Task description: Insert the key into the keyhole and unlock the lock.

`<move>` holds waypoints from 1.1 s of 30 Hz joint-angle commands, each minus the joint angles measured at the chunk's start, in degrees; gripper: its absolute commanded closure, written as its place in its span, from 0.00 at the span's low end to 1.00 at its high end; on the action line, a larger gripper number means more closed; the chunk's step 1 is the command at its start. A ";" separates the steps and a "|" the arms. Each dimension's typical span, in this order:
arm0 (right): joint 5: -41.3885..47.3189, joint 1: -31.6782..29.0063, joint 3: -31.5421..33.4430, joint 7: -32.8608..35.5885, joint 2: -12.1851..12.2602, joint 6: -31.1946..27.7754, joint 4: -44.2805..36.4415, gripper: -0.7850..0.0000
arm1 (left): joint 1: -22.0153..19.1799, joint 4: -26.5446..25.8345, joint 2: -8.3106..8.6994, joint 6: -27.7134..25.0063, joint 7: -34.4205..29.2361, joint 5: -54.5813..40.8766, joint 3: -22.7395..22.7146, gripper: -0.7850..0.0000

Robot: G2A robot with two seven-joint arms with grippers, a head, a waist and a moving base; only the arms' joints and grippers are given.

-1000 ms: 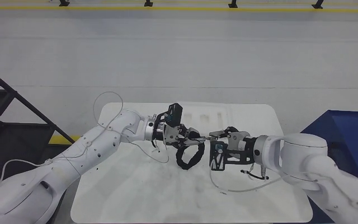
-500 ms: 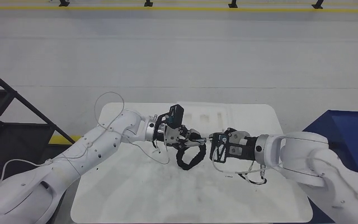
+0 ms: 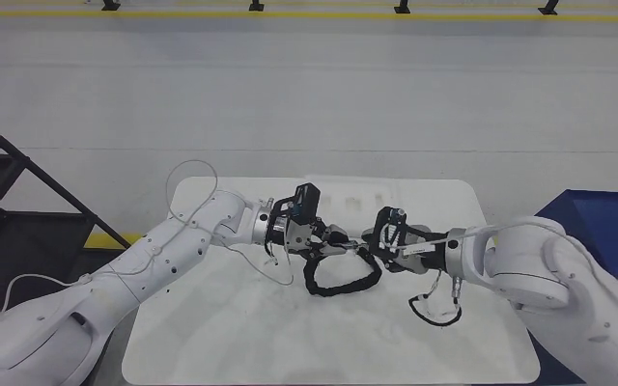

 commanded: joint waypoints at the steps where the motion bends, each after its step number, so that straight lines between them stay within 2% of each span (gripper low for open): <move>1: 1.07 0.01 0.04 0.24 -0.02 0.24 0.22 0.00 | -0.01 0.29 -0.04 0.01 -0.41 0.55 -0.12 1.00; 10: 4.62 -0.58 1.64 0.26 0.17 -0.16 1.37 0.00 | 1.40 3.47 -0.89 0.01 -2.48 2.96 -0.92 1.00; 16: 5.96 -1.98 3.23 -0.24 0.46 -0.54 1.59 0.00 | 2.37 7.81 -2.33 0.62 -5.06 4.88 -0.78 1.00; 26: 7.18 -4.28 5.38 -1.38 0.83 -0.91 1.51 0.00 | 3.68 16.12 -6.27 3.24 -12.36 6.21 0.87 1.00; 33: 7.62 -4.92 5.68 -1.78 0.87 -1.38 1.85 0.00 | 4.11 21.33 -9.22 0.01 -16.11 5.92 2.38 1.00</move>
